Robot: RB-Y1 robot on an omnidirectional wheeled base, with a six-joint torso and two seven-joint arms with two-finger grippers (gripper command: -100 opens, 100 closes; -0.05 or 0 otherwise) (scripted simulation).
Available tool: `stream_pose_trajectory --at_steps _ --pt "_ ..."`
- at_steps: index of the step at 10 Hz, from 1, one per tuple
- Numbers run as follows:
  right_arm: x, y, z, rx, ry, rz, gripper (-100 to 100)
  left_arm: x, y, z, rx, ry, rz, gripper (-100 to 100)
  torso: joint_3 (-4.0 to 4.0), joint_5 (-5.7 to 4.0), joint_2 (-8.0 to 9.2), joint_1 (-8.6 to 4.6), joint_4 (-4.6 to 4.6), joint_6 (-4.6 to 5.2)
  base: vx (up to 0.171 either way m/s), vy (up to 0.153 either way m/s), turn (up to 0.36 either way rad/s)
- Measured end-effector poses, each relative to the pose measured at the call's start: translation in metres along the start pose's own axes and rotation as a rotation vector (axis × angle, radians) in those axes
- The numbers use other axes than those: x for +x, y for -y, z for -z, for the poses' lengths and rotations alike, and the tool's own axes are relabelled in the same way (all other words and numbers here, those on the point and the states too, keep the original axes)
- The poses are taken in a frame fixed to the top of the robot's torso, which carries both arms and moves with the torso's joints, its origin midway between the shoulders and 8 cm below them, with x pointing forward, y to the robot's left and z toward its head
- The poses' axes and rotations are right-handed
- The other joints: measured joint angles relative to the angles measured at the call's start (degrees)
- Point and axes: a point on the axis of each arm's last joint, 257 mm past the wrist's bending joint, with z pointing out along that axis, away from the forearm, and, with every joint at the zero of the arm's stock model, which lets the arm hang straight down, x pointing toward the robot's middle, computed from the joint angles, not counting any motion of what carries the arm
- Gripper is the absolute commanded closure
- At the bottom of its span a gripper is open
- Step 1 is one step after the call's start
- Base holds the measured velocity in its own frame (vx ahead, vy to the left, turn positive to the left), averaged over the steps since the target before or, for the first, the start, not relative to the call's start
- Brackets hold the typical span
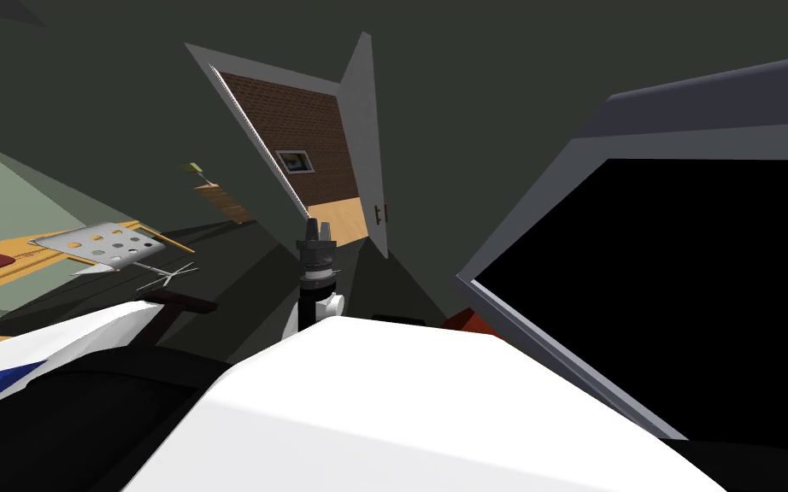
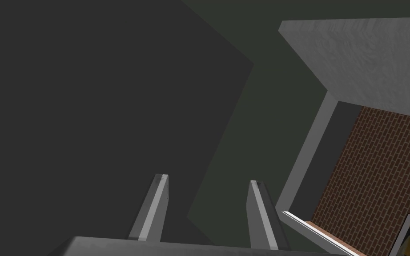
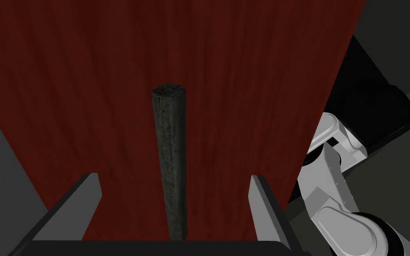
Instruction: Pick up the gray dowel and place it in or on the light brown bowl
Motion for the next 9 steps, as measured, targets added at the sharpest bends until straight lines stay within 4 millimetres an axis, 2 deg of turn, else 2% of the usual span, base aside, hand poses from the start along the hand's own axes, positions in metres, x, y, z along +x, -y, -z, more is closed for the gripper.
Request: stream_pose_trajectory --at_steps 1,2,6,7,8,9 --pt "-0.0003 -0.0054 -0.0063 0.002 0.001 -0.007 -100 0.0 0.0 0.0 0.0 0.0 0.0 0 0.01 0.01 0.02 0.0 0.01 0.0 -0.007 -0.004 0.022" --pt "-0.0001 -0.0056 -0.0069 0.003 0.0 -0.007 100 0.0 0.0 0.0 0.0 0.0 0.0 0 -0.01 0.02 -0.02 0.03 0.0 0.01 0.0 0.0 0.0" --pt "-0.0001 -0.0054 -0.0067 0.003 0.0 -0.007 100 0.0 0.0 0.0 0.0 0.0 0.0 0 -0.02 0.01 -0.04 0.05 -0.01 0.02 0.0 0.0 0.0" --pt "-0.0001 -0.0053 -0.0067 0.004 0.0 -0.007 0 0.0 0.0 0.0 0.0 0.0 0.0 0 -0.02 0.0 -0.04 0.05 -0.01 0.02 0.0 0.0 0.0" --pt "-0.0001 -0.0053 -0.0067 0.004 0.0 -0.007 100 0.0 0.0 0.0 0.0 0.0 0.0 0 -0.02 0.0 -0.04 0.05 -0.01 0.02 0.023 0.012 -0.084" --pt "-0.0008 -0.0009 -0.001 0.003 -0.001 0.0 100 0.0 0.0 0.0 0.0 0.0 0.0 0 -0.06 0.05 -0.11 0.1 -0.03 0.04 0.028 0.016 -0.092"
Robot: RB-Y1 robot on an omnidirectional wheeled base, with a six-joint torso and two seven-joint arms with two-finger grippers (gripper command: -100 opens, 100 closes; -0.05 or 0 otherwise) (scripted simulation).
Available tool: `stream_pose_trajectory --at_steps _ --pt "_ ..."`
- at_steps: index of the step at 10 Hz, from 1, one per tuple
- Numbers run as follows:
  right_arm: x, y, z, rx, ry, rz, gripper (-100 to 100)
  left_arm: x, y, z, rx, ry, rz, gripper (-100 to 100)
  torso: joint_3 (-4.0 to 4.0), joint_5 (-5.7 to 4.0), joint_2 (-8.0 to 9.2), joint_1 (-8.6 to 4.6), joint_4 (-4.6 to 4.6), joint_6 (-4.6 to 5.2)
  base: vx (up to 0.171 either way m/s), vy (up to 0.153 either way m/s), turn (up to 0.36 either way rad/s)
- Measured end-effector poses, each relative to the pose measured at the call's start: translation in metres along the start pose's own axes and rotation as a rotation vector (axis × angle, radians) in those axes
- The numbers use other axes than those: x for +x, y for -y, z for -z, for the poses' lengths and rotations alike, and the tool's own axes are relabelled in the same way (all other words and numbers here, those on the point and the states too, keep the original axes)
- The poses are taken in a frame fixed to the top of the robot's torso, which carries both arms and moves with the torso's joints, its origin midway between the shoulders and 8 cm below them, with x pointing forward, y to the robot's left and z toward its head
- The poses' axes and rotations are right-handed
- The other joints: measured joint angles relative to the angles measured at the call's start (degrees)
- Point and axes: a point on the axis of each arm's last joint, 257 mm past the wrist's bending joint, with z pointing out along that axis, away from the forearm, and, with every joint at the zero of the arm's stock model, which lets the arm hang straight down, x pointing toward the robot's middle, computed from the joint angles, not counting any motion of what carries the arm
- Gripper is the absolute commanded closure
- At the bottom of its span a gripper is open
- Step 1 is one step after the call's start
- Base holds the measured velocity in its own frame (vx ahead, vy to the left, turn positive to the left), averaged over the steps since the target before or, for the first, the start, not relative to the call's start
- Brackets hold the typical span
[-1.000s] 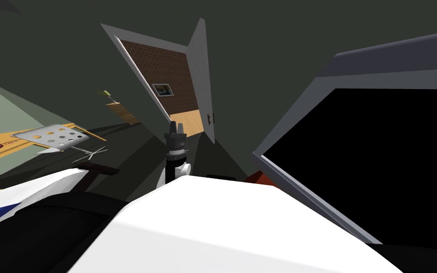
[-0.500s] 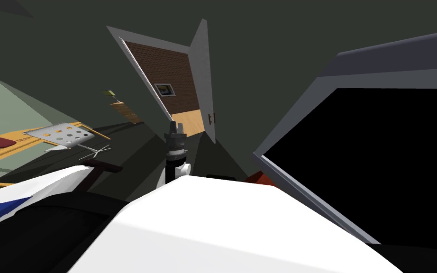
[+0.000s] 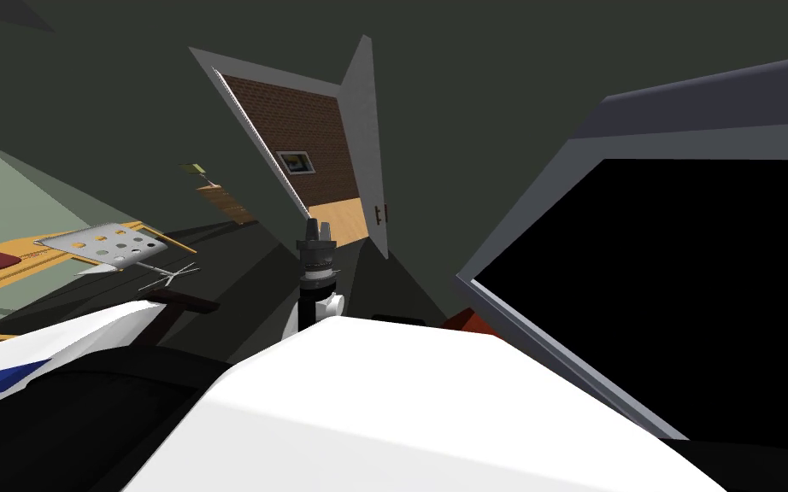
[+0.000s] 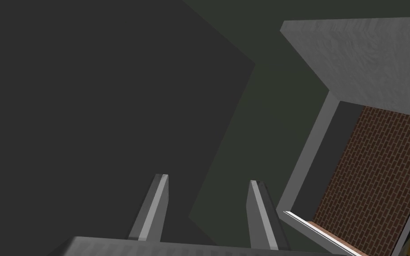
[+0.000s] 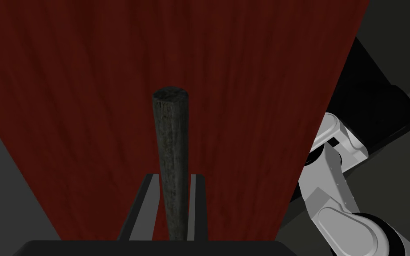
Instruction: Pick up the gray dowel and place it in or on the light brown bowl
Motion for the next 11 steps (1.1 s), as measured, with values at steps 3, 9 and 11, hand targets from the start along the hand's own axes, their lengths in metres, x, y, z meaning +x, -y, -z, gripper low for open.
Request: stream_pose_trajectory --at_steps 3,9,11 --pt "-0.001 0.006 0.006 -0.002 -0.001 0.006 100 0.0 0.0 0.0 0.0 0.0 0.0 0 0.02 -0.05 0.03 -0.03 0.01 -0.01 -0.01 0.01 -0.008" --pt "0.011 0.042 0.045 0.015 -0.043 0.028 100 0.0 0.0 0.0 0.0 0.0 0.0 0 0.23 0.04 0.4 0.25 0.08 0.0 -0.087 0.058 0.001" --pt "0.01 0.058 0.059 0.024 -0.055 0.036 100 0.0 0.0 0.0 0.0 0.0 0.0 0 0.25 0.06 0.45 0.18 0.08 -0.01 -0.113 0.039 -0.01"
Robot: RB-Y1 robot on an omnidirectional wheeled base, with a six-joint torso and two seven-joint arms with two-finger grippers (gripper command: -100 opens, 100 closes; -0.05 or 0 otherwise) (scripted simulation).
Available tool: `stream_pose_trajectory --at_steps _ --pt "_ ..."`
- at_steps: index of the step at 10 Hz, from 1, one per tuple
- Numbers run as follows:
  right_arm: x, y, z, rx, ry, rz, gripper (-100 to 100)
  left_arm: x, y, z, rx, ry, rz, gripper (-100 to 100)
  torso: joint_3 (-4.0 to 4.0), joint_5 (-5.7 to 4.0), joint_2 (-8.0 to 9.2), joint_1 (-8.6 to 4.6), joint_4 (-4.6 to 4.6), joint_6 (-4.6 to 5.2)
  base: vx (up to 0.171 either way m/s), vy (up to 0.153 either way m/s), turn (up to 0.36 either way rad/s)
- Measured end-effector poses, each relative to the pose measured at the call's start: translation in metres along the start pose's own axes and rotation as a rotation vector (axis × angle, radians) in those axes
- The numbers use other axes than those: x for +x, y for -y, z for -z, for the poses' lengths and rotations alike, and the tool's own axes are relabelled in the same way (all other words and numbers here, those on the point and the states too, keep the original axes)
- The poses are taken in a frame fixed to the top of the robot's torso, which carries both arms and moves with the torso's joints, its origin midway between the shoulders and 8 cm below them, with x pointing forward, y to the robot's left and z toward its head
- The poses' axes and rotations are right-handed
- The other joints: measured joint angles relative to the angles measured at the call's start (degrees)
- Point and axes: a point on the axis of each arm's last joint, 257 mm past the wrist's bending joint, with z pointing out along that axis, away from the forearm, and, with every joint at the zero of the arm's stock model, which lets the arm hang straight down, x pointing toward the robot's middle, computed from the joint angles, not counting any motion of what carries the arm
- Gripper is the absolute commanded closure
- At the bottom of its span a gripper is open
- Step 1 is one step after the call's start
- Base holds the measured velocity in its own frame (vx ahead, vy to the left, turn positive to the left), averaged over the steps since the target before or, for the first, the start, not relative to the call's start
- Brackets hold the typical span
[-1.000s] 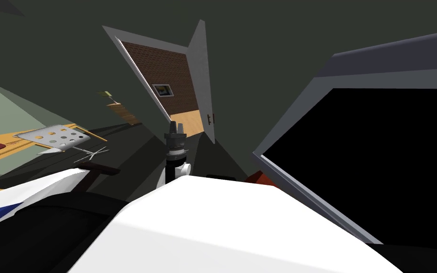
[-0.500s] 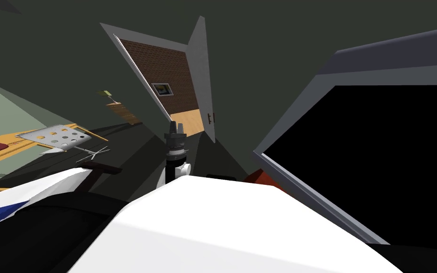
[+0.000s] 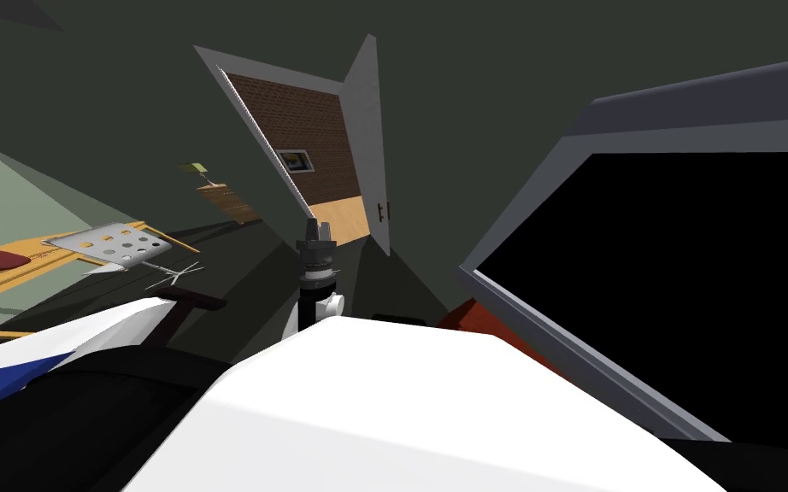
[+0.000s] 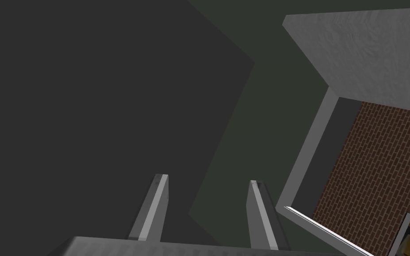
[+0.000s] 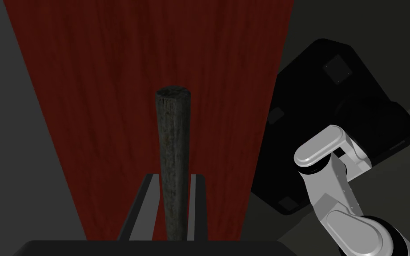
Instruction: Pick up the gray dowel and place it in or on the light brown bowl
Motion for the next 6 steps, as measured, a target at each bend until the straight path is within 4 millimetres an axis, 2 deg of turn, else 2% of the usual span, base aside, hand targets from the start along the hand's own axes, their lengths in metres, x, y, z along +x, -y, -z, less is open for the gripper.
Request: stream_pose_trajectory --at_steps 2,4,6 --pt "0.002 0.019 0.018 0.013 -0.013 0.012 100 0.0 0.0 0.0 0.0 0.0 0.0 0 0.06 -0.02 0.11 -0.12 0.02 0.04 -0.14 -0.022 -0.063" --pt "0.003 0.034 0.031 0.023 -0.024 0.025 100 0.0 0.0 0.0 0.0 0.0 0.0 0 0.19 -0.11 0.33 -0.58 0.05 0.13 -0.167 -0.12 -0.106" --pt "0.004 0.048 0.046 0.034 -0.039 0.046 100 0.0 0.0 0.0 0.0 0.0 0.0 0 0.23 -0.15 0.39 -0.8 0.07 0.16 -0.165 -0.161 -0.146"
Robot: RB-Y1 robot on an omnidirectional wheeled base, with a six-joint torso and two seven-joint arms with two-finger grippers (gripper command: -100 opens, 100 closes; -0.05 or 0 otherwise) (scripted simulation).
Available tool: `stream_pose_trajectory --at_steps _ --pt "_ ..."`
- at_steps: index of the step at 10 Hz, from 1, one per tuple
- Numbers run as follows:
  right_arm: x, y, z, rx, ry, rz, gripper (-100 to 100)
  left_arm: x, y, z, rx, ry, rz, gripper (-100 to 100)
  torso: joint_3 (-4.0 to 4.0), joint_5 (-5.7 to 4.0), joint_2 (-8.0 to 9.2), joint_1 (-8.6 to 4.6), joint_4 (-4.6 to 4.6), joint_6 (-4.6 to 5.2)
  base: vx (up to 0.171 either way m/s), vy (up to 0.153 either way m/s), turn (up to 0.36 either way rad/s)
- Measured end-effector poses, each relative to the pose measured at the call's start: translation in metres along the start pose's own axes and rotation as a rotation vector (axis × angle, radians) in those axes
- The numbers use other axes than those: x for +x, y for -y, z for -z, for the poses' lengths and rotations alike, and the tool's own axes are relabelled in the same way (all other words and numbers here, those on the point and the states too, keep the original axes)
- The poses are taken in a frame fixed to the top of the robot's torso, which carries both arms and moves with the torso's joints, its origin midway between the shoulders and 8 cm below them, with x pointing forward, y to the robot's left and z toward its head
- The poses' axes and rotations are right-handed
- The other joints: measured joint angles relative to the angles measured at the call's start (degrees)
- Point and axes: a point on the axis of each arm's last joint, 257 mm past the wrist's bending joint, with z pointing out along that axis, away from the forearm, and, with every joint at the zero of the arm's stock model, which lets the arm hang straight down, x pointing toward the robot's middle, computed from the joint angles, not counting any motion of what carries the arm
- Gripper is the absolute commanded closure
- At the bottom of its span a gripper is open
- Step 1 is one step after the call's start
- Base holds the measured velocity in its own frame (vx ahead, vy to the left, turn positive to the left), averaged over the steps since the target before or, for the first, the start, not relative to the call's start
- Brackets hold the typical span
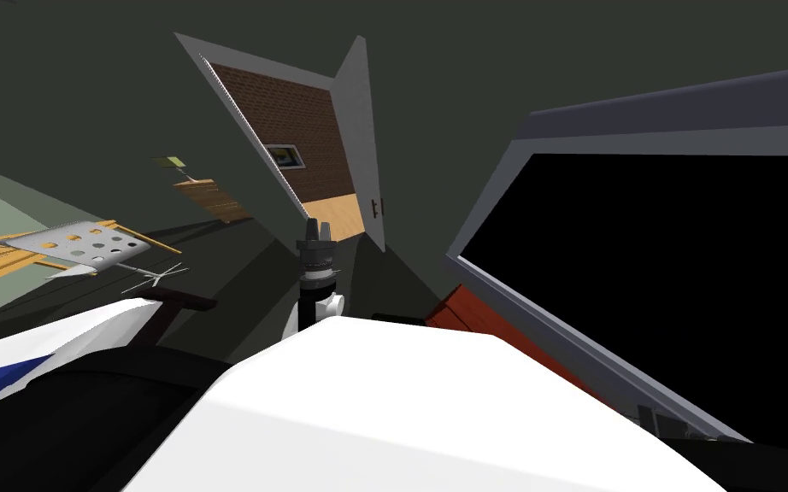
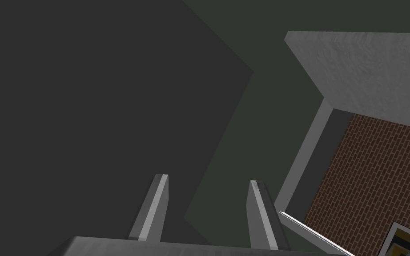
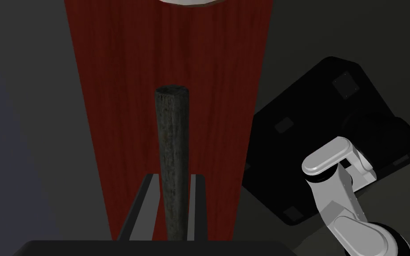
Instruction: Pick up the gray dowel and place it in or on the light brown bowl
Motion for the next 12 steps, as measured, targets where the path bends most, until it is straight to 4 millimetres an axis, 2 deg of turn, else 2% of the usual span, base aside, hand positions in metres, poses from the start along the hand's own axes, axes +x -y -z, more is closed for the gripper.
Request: stream_pose_trajectory --at_steps 3,5,6,10,11,12 --pt "0.007 0.02 0.017 0.017 -0.025 0.033 100 0.0 0.0 0.0 0.0 0.0 0.0 0 0.02 -0.06 0.03 -0.11 0.01 0.05 -0.155 -0.183 -0.143" --pt "0.011 0.029 0.028 0.025 -0.043 0.055 100 0.0 0.0 0.0 0.0 0.0 0.0 0 -0.05 -0.06 -0.11 0.02 0.0 -0.01 -0.08 -0.105 -0.063" --pt "0.013 0.03 0.029 0.026 -0.047 0.056 -100 0.0 0.0 0.0 0.0 0.0 0.0 0 -0.18 -0.06 -0.36 0.34 -0.04 -0.09 -0.012 -0.014 -0.001" --pt "0.013 0.03 0.029 0.026 -0.047 0.056 -100 0.0 0.0 0.0 0.0 0.0 0.0 0 -0.38 0.05 -0.69 0.69 -0.13 -0.11 -0.001 -0.001 0.0" --pt "0.013 0.03 0.029 0.026 -0.047 0.056 0 0.0 0.0 0.0 0.0 0.0 0.0 0 -0.39 0.05 -0.69 0.69 -0.13 -0.12 0.0 0.0 0.0" --pt "0.013 0.03 0.029 0.026 -0.047 0.056 -100 0.0 0.0 0.0 0.0 0.0 0.0 0 -0.39 0.05 -0.7 0.7 -0.13 -0.12 -0.006 0.007 -0.05"
